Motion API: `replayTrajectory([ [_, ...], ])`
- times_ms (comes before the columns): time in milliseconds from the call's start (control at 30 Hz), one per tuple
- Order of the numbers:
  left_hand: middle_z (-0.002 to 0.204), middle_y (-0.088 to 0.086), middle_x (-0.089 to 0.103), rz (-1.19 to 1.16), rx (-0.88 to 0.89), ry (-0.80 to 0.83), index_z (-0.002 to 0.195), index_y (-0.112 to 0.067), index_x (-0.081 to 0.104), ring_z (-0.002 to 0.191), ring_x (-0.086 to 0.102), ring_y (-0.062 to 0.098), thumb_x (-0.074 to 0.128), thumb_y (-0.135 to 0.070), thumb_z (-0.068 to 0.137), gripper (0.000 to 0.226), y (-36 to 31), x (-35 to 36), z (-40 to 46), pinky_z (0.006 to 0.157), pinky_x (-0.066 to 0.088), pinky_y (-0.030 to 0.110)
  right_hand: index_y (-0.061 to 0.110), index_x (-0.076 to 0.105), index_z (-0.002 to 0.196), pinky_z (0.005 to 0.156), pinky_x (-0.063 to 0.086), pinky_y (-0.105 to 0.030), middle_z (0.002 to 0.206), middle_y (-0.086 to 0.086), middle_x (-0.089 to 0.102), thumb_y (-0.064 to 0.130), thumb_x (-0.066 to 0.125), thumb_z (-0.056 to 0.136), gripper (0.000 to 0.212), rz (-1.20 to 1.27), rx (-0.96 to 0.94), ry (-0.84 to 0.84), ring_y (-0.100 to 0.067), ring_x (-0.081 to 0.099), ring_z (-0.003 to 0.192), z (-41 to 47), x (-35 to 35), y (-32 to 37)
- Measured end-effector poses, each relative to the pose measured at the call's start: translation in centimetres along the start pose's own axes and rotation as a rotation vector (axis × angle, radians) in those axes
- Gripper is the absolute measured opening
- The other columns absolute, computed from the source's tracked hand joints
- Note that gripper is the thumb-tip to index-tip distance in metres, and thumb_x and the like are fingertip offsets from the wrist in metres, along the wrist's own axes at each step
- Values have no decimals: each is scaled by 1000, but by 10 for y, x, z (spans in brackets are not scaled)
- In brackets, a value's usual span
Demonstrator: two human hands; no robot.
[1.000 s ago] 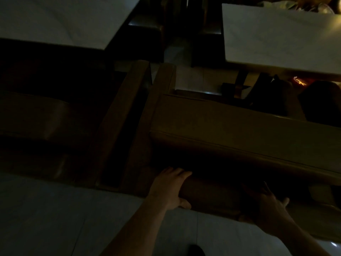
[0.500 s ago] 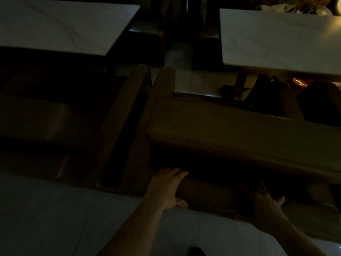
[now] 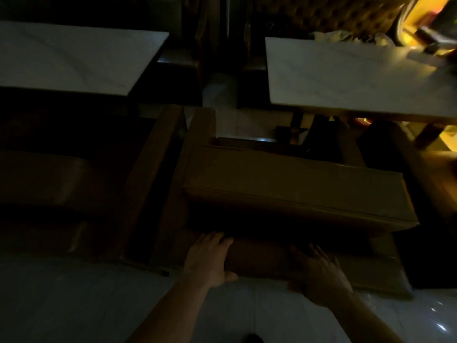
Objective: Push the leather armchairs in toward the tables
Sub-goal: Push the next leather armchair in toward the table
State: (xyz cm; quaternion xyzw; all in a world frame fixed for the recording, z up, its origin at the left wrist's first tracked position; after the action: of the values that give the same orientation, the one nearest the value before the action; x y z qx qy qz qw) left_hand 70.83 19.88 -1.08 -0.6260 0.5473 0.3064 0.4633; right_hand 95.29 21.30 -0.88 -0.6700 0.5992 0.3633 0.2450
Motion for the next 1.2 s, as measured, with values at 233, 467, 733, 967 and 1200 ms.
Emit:
replayTrajectory([
  [233,156,-5,30,-15,50,-44,152,-34,23,139,30,20,68,-71,70,101,-20,-43,-52,116,24,40,40,4,155,121,16,-53,167,-4,5,66,64,82,98,82,15,-113,-29,4,153,-64,-29,9],
  [467,155,-8,33,-17,92,-69,152,-37,21,137,35,19,66,-77,68,103,-31,-98,-116,112,29,41,39,13,156,120,25,-50,164,-2,20,61,65,83,92,81,-11,-259,-26,19,151,-138,-59,41],
  [733,158,-6,27,-14,103,-59,153,-38,18,141,30,20,67,-73,71,101,-70,-137,-155,115,27,43,40,10,155,118,27,-47,162,-4,23,58,63,84,91,28,29,-340,-28,22,149,-197,-86,14],
  [967,160,-6,24,13,154,-100,153,-40,17,144,27,19,67,-72,73,100,-174,-157,-152,116,27,44,43,12,154,117,27,-53,162,-7,22,32,67,87,87,42,121,-456,-29,22,149,-248,-109,-87],
  [1200,160,-8,23,8,244,-65,152,-41,17,144,27,18,66,-73,72,99,-339,-132,-131,113,32,43,41,15,154,114,32,-48,157,-7,28,68,62,81,91,125,214,-526,-28,32,142,-327,-115,-251],
])
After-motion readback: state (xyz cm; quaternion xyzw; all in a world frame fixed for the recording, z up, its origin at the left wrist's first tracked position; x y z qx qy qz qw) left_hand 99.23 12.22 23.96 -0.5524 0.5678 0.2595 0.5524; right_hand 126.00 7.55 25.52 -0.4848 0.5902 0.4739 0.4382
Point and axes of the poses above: each hand's wrist, its own z-axis towards the middle knuckle, its own x-axis out of the palm, y = z × x, the point moved 10 cm from there along z, towards the middle knuckle
